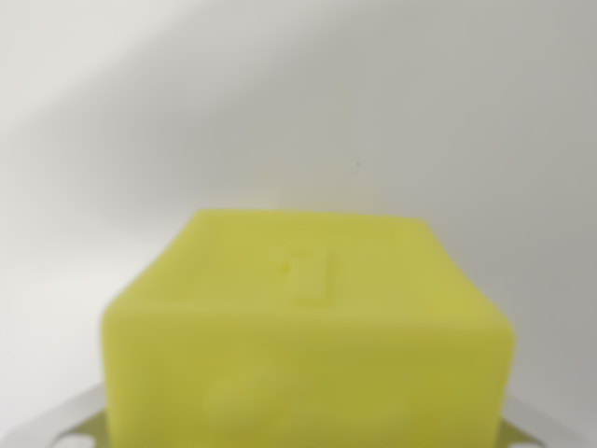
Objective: Pick yellow cube
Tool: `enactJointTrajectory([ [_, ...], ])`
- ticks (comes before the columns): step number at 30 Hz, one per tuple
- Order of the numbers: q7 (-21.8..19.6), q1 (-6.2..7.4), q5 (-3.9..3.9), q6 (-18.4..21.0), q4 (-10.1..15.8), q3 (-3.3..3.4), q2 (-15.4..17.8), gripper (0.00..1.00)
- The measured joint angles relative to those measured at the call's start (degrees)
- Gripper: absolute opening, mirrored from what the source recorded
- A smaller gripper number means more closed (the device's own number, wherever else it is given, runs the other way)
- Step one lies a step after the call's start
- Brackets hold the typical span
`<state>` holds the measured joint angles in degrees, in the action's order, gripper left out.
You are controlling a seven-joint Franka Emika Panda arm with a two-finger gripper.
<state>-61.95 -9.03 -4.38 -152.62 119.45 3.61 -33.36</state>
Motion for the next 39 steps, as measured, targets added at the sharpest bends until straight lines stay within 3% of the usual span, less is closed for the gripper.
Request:
enactJointTrajectory([
  [39,-1.5,-0.31,2.23,10.6,1.6,-0.02,12.3,0.0],
])
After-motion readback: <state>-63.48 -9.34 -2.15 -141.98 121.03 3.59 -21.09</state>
